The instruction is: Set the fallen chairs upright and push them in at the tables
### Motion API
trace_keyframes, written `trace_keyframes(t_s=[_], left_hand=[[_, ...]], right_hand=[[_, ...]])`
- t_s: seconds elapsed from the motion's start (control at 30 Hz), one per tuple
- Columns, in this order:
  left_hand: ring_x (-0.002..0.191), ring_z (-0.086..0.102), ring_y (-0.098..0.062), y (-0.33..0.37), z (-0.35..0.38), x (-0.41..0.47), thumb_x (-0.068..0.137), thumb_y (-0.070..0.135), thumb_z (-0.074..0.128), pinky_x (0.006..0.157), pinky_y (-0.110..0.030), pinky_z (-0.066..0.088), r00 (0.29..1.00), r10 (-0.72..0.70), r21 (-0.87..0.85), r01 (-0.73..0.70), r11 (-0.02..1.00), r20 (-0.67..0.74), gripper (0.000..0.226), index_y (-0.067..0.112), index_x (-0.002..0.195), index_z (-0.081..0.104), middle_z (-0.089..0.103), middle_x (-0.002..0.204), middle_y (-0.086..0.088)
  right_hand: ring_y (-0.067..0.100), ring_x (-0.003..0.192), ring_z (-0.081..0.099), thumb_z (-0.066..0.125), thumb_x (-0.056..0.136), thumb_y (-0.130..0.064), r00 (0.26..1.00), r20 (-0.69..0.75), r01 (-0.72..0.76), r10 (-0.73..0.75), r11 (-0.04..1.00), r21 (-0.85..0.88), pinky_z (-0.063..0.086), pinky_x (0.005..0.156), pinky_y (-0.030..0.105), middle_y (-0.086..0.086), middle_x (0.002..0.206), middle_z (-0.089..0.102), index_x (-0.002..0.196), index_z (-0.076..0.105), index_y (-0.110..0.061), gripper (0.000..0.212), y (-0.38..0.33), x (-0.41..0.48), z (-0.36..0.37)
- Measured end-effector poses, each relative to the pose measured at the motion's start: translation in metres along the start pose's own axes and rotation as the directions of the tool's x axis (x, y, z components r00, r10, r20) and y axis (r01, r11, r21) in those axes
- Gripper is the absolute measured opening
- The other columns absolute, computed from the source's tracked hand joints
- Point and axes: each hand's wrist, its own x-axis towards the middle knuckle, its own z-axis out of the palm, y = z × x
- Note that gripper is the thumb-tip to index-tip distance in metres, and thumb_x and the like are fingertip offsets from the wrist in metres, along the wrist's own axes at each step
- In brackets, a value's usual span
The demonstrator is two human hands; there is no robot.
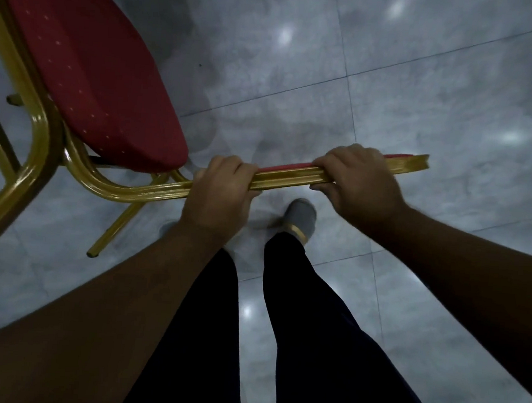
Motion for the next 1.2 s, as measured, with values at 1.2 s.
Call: trace_keyframes(t_s=[1.2], left_hand=[[0.093,0.062,-0.027,0.015,-0.177,-0.067,0.091,0.032,0.063,0.076,-0.047,0.055,0.997,0.03,-0.201,-0.043,0.979,-0.071,0.028,0.015,0.113,0.067,0.066,0.102,-0.004]], right_hand=[[0.024,0.086,0.054,0.064,0.087,-0.035,0.939,-0.313,0.126,-0.14,0.99,-0.064,0.028,0.072,0.036,-0.006,0.093,0.067,0.108,0.071,-0.025,0.025,-0.168,-0.016,-0.148]])
